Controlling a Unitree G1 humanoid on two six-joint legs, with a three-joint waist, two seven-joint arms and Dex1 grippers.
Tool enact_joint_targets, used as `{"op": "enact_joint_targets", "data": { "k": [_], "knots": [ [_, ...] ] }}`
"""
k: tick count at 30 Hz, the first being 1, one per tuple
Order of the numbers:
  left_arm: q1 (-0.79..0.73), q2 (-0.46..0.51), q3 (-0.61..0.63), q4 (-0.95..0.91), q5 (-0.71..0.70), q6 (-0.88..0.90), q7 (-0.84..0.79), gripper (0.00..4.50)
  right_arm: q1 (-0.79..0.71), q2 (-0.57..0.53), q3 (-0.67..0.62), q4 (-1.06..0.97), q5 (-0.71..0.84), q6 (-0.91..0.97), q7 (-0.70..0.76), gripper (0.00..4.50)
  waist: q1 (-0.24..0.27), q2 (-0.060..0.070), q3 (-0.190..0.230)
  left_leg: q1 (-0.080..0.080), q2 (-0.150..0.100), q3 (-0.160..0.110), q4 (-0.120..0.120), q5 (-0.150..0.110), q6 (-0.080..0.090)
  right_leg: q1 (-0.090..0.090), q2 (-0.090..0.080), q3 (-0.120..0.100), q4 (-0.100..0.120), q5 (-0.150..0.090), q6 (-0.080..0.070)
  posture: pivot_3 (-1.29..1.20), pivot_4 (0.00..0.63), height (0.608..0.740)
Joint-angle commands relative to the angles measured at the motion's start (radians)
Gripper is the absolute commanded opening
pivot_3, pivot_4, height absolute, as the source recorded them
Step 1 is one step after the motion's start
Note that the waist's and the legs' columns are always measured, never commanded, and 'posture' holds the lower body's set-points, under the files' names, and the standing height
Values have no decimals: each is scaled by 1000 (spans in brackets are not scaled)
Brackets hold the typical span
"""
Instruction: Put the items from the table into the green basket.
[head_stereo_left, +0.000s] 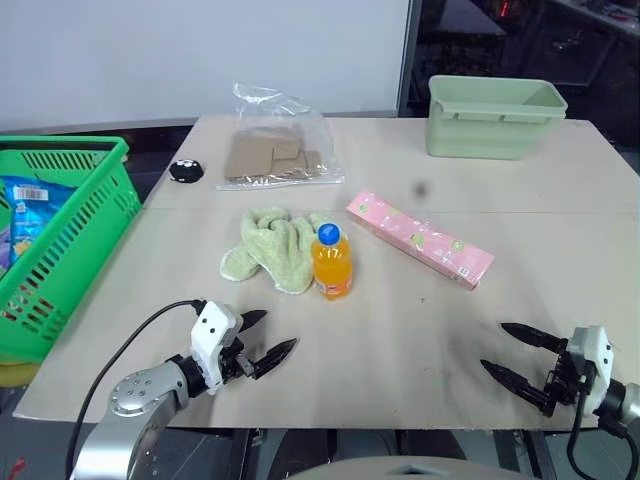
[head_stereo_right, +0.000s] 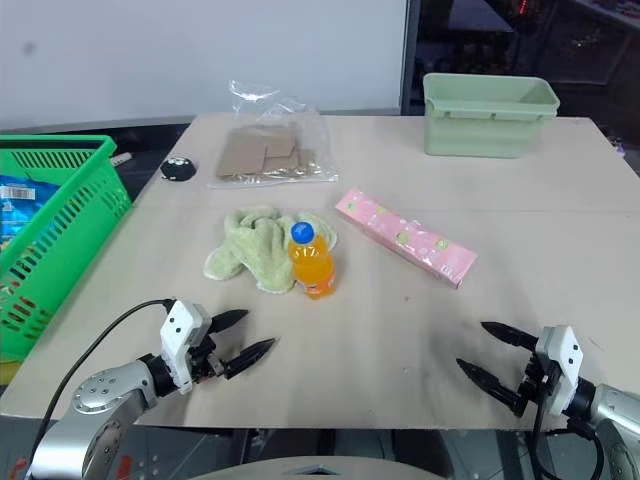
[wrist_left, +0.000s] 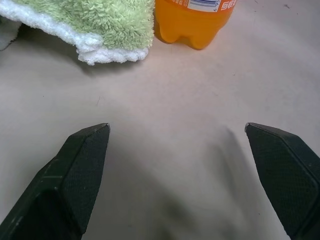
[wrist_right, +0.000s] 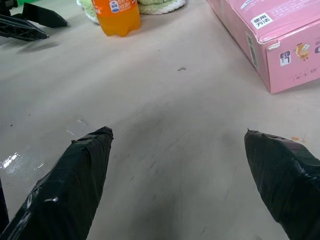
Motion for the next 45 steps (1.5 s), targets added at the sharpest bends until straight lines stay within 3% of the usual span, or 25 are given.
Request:
{"op": "enact_joint_targets", "data": {
  "k": [1,11,26,29,32,39,45],
  "knots": [
    [-9,7,8,-1,-12,-18,-17,4472,-5,4,-19,-38,25,3,0,4500,0,0,2,0,0,0,0,0,0,0,0,0,0,0,0,-156,93,740],
    [-14,10,17,22,-20,-33,-39,4472,-6,11,-21,-85,53,22,-5,4500,1,3,15,0,1,0,0,0,0,0,1,0,0,0,0,-160,111,740],
    [-26,-22,56,44,-19,-71,24,4472,19,-12,-37,-154,83,30,24,4500,1,3,13,0,1,1,0,0,0,-1,2,0,0,1,-1,-134,45,740],
    [-112,-11,108,40,-87,32,71,4472,-21,-5,-43,-221,145,74,-15,4500,0,1,7,0,1,0,0,0,0,-1,3,-1,1,1,0,-139,29,740],
    [-290,41,148,92,-117,122,109,4472,-101,-10,-25,-284,204,141,-62,4500,1,-3,4,0,1,-1,2,0,0,0,4,-3,3,-1,3,-134,31,740],
    [-583,138,30,221,-66,314,111,4472,-263,-95,6,-441,224,325,-201,4500,-4,-4,-5,-1,0,-1,4,3,4,1,7,-2,3,5,2,-156,18,740],
    [-558,177,-101,215,-31,424,53,4472,-295,-134,-55,-481,297,399,-236,4500,-22,-5,-6,-2,1,-2,1,2,3,-1,9,-3,3,6,3,-189,10,740]
  ]
}}
